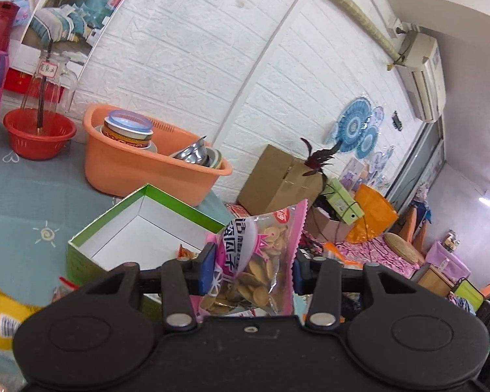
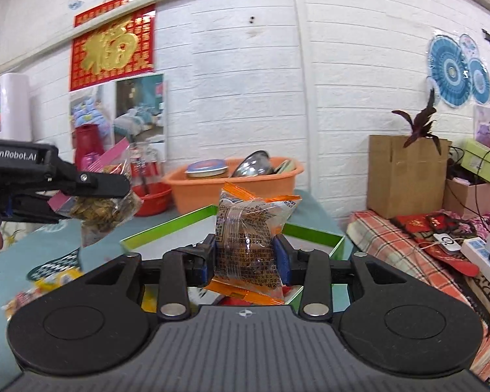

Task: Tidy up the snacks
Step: 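Carry both packets over the green box and open both grippers, then grasp the small blue-white candy with the left gripper while right grasps yellow packet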

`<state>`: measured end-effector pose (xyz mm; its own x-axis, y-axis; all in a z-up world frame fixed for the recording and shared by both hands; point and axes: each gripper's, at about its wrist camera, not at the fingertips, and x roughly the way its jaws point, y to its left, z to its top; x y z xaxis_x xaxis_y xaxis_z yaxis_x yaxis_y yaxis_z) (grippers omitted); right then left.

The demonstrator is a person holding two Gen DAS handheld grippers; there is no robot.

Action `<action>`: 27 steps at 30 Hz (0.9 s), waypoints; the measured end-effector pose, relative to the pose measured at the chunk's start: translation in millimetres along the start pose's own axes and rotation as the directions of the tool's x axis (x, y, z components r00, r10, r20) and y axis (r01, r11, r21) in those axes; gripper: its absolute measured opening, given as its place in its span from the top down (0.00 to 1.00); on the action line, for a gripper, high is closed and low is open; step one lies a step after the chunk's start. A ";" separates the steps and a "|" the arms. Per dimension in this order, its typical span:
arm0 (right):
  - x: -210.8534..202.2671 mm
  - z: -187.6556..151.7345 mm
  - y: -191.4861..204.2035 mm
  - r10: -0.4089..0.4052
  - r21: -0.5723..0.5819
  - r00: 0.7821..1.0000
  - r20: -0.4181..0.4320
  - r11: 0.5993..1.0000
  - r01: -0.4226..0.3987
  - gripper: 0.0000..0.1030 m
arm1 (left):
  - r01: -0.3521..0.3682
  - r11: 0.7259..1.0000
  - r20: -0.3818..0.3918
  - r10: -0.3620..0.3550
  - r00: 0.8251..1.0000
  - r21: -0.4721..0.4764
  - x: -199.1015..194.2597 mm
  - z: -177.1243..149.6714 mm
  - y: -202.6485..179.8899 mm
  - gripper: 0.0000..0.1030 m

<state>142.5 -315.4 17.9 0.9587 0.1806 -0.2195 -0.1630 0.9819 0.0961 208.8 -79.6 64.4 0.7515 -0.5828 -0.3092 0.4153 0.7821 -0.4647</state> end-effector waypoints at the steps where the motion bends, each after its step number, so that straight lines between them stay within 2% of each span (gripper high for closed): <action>1: 6.6 0.3 -3.1 -0.007 0.005 1.000 0.000 1.000 0.007 0.37 | -0.004 1.000 -0.006 0.004 1.000 -0.003 7.9 1.9 3.2 0.29; 6: 32.4 -1.2 -10.3 -0.029 0.010 1.000 0.010 1.000 0.029 0.37 | -0.035 0.999 -0.036 0.034 0.999 -0.016 40.0 3.6 19.6 0.29; 10: 53.1 -6.6 -10.5 -0.010 0.014 1.000 -0.007 1.000 0.010 0.37 | -0.053 0.998 -0.077 0.051 0.996 -0.025 59.8 -2.6 33.4 0.26; 12: 64.0 -13.7 -9.0 0.000 0.008 1.000 -0.029 1.000 0.000 0.35 | -0.060 0.998 -0.098 0.058 0.994 -0.014 69.5 -7.7 39.0 0.19; 13: 69.2 -18.3 -7.9 0.009 -0.006 0.999 -0.042 1.000 -0.009 0.34 | -0.063 0.998 -0.098 0.062 0.993 -0.001 72.5 -10.6 40.9 0.01; 15: 78.1 -27.7 -4.6 0.002 -0.046 0.996 -0.090 0.999 -0.007 0.17 | -0.082 0.996 -0.100 0.083 0.992 0.019 74.3 -16.9 43.0 0.00; 16: 79.5 -31.4 -3.6 -0.008 -0.060 0.994 -0.106 0.998 0.001 0.00 | -0.092 0.995 -0.093 0.094 0.991 0.024 72.6 -19.3 43.1 0.00; 19: 72.3 -36.7 -3.3 -0.028 -0.076 0.995 -0.099 0.997 0.021 0.00 | -0.085 0.996 -0.082 0.088 0.993 0.036 63.2 -21.9 41.0 0.00; 23: 53.4 -31.8 -3.1 -0.026 -0.048 0.997 -0.074 0.999 0.023 0.00 | -0.082 0.997 -0.072 0.082 0.994 0.004 40.4 -17.6 34.3 0.00; 27: 29.6 -26.5 5.3 -0.016 -0.047 0.999 -0.052 0.999 0.013 0.00 | -0.123 0.992 -0.082 0.121 0.989 -0.020 10.0 -15.5 21.6 0.00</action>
<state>163.9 -303.3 -13.8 0.9477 0.1677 -0.2715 -0.1608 0.9858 0.0477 217.4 -72.0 38.4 0.7516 -0.5001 -0.4300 0.3093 0.8431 -0.4398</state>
